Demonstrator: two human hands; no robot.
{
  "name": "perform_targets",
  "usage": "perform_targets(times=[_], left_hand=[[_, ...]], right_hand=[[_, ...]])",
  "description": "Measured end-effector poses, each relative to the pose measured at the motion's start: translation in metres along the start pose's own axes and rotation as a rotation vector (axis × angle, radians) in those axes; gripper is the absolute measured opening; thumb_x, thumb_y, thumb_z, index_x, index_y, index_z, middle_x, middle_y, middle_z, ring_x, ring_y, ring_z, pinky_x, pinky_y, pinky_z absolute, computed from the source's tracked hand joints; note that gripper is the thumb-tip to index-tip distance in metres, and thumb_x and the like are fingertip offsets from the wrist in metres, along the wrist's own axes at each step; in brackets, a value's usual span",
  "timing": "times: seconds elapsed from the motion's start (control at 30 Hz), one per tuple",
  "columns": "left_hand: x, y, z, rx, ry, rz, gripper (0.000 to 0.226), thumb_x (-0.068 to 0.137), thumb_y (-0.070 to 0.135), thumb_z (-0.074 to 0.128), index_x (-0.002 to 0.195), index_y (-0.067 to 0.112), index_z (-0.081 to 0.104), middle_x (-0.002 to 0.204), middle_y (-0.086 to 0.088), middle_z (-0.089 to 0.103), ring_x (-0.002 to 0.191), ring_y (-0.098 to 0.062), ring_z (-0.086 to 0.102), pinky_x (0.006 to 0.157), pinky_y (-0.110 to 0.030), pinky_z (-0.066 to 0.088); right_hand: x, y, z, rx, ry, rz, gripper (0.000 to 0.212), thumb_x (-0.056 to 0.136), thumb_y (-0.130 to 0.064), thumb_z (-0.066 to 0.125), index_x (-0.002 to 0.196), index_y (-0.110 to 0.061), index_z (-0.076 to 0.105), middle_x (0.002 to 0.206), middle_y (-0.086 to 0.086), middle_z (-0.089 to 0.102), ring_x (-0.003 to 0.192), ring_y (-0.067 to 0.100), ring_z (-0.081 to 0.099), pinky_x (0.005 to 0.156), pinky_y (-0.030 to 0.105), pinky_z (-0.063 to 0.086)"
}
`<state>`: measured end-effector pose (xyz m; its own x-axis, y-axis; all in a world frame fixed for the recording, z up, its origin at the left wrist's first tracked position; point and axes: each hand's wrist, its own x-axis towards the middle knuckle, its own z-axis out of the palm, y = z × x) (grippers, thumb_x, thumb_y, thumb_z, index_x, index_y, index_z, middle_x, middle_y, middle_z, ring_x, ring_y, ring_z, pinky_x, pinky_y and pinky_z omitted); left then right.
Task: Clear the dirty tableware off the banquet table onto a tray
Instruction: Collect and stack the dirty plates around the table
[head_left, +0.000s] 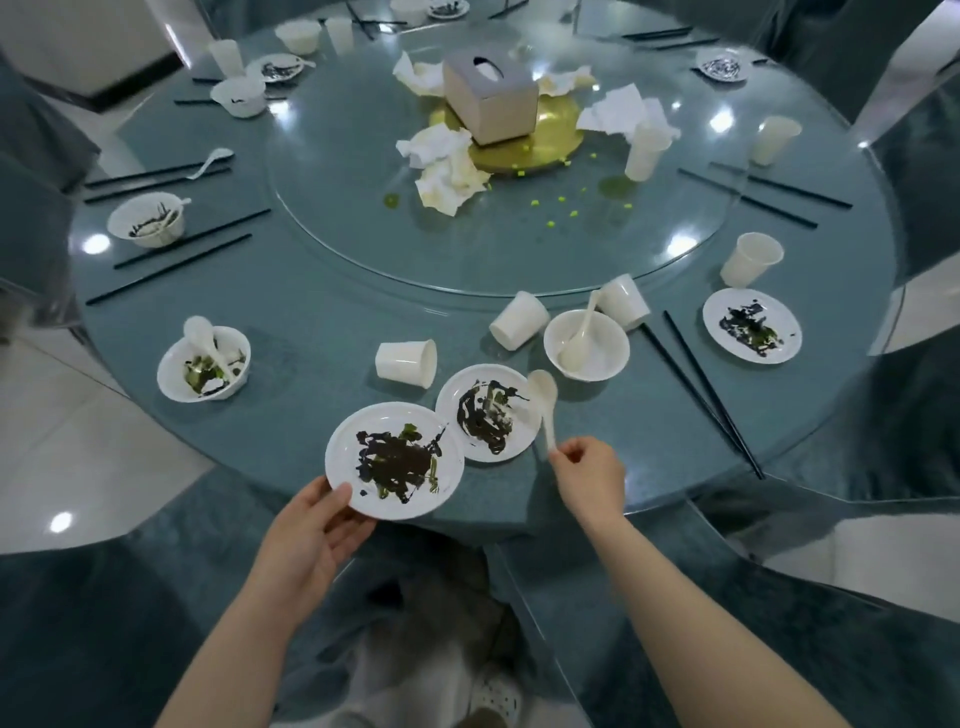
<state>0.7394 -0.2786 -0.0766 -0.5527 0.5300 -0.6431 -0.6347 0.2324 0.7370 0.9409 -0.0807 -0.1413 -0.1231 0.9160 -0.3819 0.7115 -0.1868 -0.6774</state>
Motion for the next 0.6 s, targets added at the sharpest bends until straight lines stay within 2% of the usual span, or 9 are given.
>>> perform_targets(times=[0.1,0.23,0.3,0.4,0.47,0.6], left_hand=[[0.001,-0.001,0.003,-0.014,0.009,-0.005,0.025,0.095,0.009,0.051,0.119,0.012,0.057,0.096,-0.006,0.071,0.082,-0.018,0.066,0.058,-0.023,0.057],[0.000,-0.003,0.005,-0.028,0.028,0.007,0.026,0.095,0.008,0.050,0.121,0.011,0.056,0.095,-0.006,0.070,0.082,-0.018,0.065,0.057,-0.022,0.057],[-0.003,-0.006,0.004,-0.032,0.033,0.011,0.025,0.096,0.009,0.049,0.120,0.011,0.057,0.096,-0.007,0.070,0.082,-0.018,0.064,0.059,-0.022,0.058],[-0.010,-0.012,0.001,-0.045,0.050,0.017,0.023,0.096,0.008,0.049,0.116,0.012,0.058,0.098,-0.008,0.070,0.084,-0.019,0.064,0.062,-0.024,0.059],[-0.017,-0.014,-0.005,-0.054,0.065,0.026,0.021,0.096,0.007,0.049,0.113,0.011,0.060,0.094,-0.008,0.072,0.082,-0.019,0.066,0.064,-0.024,0.059],[-0.031,-0.015,-0.022,-0.063,0.102,0.060,0.018,0.096,0.007,0.049,0.109,0.013,0.060,0.085,-0.005,0.075,0.072,-0.016,0.070,0.058,-0.023,0.058]], right_hand=[[0.011,0.008,-0.017,-0.054,0.055,0.023,0.015,0.088,-0.022,0.063,0.073,-0.020,0.062,0.068,-0.008,0.058,0.071,0.017,0.053,0.061,0.027,0.034],[0.012,0.005,-0.012,-0.058,0.051,-0.035,0.010,0.088,-0.024,0.062,0.081,-0.019,0.056,0.077,-0.006,0.059,0.074,0.018,0.054,0.065,0.029,0.037],[0.007,-0.003,0.000,-0.055,-0.010,-0.064,0.018,0.088,-0.034,0.063,0.080,-0.018,0.057,0.074,-0.004,0.063,0.073,0.018,0.059,0.065,0.031,0.043],[0.000,-0.018,0.020,-0.011,-0.154,-0.017,0.035,0.086,-0.045,0.062,0.074,-0.013,0.062,0.058,0.000,0.067,0.053,0.014,0.064,0.063,0.030,0.050],[0.001,-0.027,0.027,0.058,-0.176,0.044,0.034,0.088,-0.038,0.063,0.073,-0.008,0.063,0.054,0.002,0.067,0.045,0.012,0.063,0.061,0.031,0.055],[-0.001,-0.040,0.027,0.281,-0.251,0.177,0.013,0.092,-0.016,0.060,0.086,-0.005,0.057,0.062,0.012,0.070,0.049,0.018,0.066,0.047,0.026,0.052]])
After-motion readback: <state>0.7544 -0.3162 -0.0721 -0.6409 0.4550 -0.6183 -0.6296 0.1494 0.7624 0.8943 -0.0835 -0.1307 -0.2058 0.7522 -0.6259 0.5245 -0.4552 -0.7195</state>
